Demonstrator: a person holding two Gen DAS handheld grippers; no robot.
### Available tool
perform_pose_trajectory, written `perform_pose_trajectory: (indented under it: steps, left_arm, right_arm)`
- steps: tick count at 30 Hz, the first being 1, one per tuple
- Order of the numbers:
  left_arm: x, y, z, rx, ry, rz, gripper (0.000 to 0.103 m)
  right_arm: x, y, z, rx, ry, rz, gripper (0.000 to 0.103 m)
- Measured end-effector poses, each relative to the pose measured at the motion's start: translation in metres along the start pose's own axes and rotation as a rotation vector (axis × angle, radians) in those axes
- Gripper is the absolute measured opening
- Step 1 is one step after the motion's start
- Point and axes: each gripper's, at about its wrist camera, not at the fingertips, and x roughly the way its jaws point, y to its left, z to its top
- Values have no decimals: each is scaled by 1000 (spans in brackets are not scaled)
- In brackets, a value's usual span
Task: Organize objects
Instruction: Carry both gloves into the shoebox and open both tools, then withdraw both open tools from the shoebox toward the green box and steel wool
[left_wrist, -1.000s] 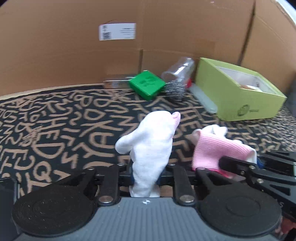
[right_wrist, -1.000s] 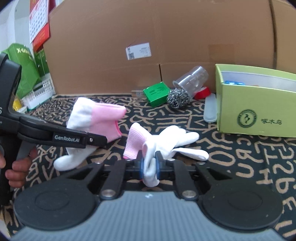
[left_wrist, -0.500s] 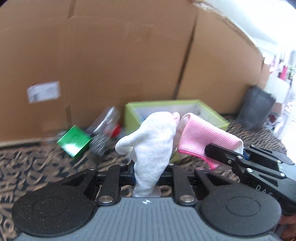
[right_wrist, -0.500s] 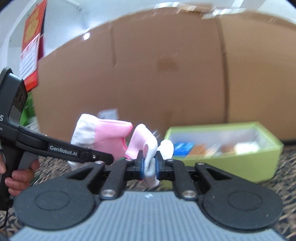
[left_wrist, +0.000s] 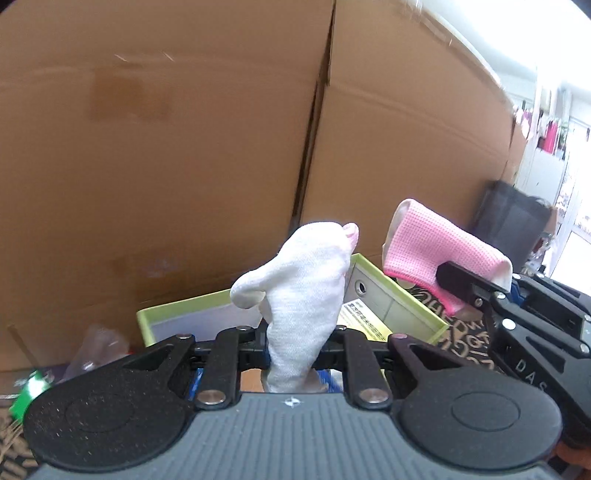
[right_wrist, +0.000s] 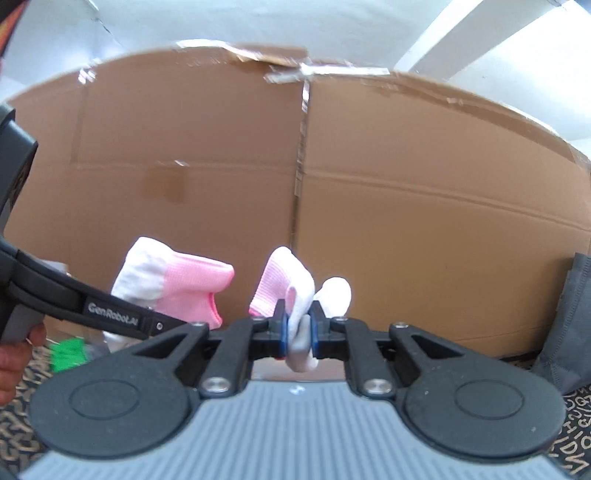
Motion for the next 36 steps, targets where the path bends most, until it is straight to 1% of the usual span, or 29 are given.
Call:
perform_pose_trajectory:
  steps: [3, 6, 7, 8, 9, 10, 11, 12, 13, 14, 17, 20, 23, 24, 28, 32, 36]
  left_arm:
    - [32, -1, 6, -13, 35, -15, 17]
    - [55, -4, 7, 14, 43, -17, 17]
    - [61, -4, 6, 26, 44, -19, 22]
    - [66, -3, 4, 35, 52, -27, 35]
    - [69, -1, 2, 34, 66, -31, 47]
    - [69, 2, -1, 24, 76, -28, 72]
    - [66, 5, -6, 9, 62, -20, 83]
    - [62, 8, -11, -2, 37, -11, 84]
    - [59, 11, -15, -7, 24, -2, 84]
    - [57, 13, -16, -9, 27, 5, 85]
    - [47, 18, -22, -23, 41, 31, 85]
    - [33, 15, -25, -29, 22, 50, 85]
    - [16, 16, -22, -34, -4, 67, 86]
    - [10, 15, -18, -36, -13, 76, 87]
    - [-21, 11, -22, -54, -43, 108, 92]
    - [-47, 11, -27, -63, -64, 112, 92]
    - [-69, 16, -35, -71, -79, 126, 92]
  right_arm:
    - [29, -10, -10, 2, 37, -8, 12]
    - [58, -14, -19, -16, 86, -12, 14]
    - [64, -15, -24, -28, 110, -3, 24]
    - [72, -16, -28, -33, 132, 0, 44]
    - [78, -17, -31, -32, 146, -4, 54]
    - [80, -18, -35, -34, 156, -9, 64]
    - [80, -18, -38, -38, 157, -15, 67]
    - [78, -19, -41, -40, 152, -17, 70]
    - [76, -19, -44, -38, 147, -19, 82]
    - [74, -20, -46, -32, 143, -25, 92]
    - [67, -20, -50, -20, 140, -38, 98]
    - [60, -17, -50, -16, 138, -39, 103]
    - [53, -11, -46, -14, 140, -30, 103]
    - [48, -9, -44, -12, 133, -26, 103]
    - [29, 2, -32, -7, 98, -17, 103]
    - [6, 11, -16, -7, 71, -3, 103]
    - [-14, 25, -9, 2, 70, 24, 103]
